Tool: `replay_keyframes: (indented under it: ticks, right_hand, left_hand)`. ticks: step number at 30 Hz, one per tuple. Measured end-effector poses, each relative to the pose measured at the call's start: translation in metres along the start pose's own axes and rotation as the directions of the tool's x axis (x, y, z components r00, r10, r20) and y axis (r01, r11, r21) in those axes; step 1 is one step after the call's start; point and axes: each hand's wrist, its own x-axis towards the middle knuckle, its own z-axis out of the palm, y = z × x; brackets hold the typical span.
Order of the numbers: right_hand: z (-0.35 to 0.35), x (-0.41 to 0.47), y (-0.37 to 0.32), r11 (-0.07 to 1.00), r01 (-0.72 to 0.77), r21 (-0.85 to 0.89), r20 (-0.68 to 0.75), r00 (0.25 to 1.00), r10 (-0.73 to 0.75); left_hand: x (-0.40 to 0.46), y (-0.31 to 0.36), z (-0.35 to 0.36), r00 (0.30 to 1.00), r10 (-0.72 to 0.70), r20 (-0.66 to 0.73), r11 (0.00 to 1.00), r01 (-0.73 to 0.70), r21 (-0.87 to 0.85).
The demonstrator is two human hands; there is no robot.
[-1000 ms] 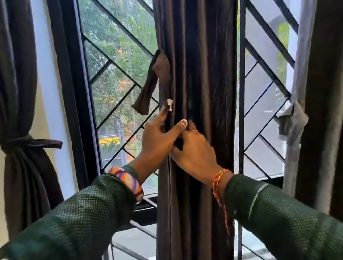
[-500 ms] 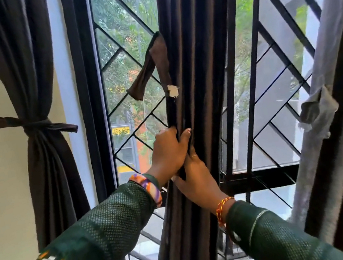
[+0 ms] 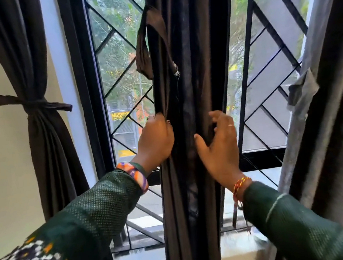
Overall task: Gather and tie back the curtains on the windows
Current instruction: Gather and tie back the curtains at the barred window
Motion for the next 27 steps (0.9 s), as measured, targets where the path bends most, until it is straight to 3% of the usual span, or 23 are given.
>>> replay_keyframes:
  ticks: [3,6,8,14,19,21,23,25,27]
  right_hand:
    - [-0.002,0.017,0.011,0.965,-0.262,0.019,0.138,0.957,0.257]
    - [-0.002,0.016,0.016,0.927,-0.362,-0.098,0.327,0.868,0.373]
    - [-0.009,0.005,0.015,0.93,-0.323,-0.178,0.399,0.84,0.368]
    - [-0.018,-0.05,-0.007,0.984,-0.086,-0.159,0.541,0.826,0.16]
    - [-0.037,-0.061,-0.008,0.993,0.05,-0.109,0.624,0.781,0.029]
    - [-0.045,-0.057,0.0,0.982,0.155,-0.112,0.543,0.837,-0.07]
    - [-0.05,-0.043,0.01,0.952,0.217,-0.215,0.274,0.949,-0.154]
    - [-0.058,-0.02,0.016,0.969,0.1,-0.227,0.08,0.993,-0.084]
    - [-0.068,0.011,0.021,0.98,-0.148,-0.136,0.08,0.984,0.16]
  left_hand:
    - [-0.008,0.011,-0.002,1.0,-0.004,-0.009,1.0,0.004,-0.026]
    - [-0.011,0.018,-0.001,1.0,-0.005,0.009,0.999,0.005,-0.046]
    - [-0.014,0.027,0.0,1.0,-0.015,0.017,0.998,0.016,-0.06]
    - [-0.029,0.059,0.007,1.0,-0.024,0.019,0.989,0.026,-0.149]
    - [-0.035,0.07,0.003,0.997,-0.064,-0.044,0.996,0.061,-0.069]
    - [-0.035,0.067,0.0,0.995,-0.09,-0.049,0.995,0.088,-0.045]
    - [-0.035,0.064,-0.002,0.993,-0.098,-0.061,0.995,0.096,-0.025]
    - [-0.037,0.063,-0.004,0.993,-0.098,-0.067,0.995,0.097,-0.023]
    - [-0.038,0.062,-0.005,0.993,-0.096,-0.068,0.995,0.094,-0.023]
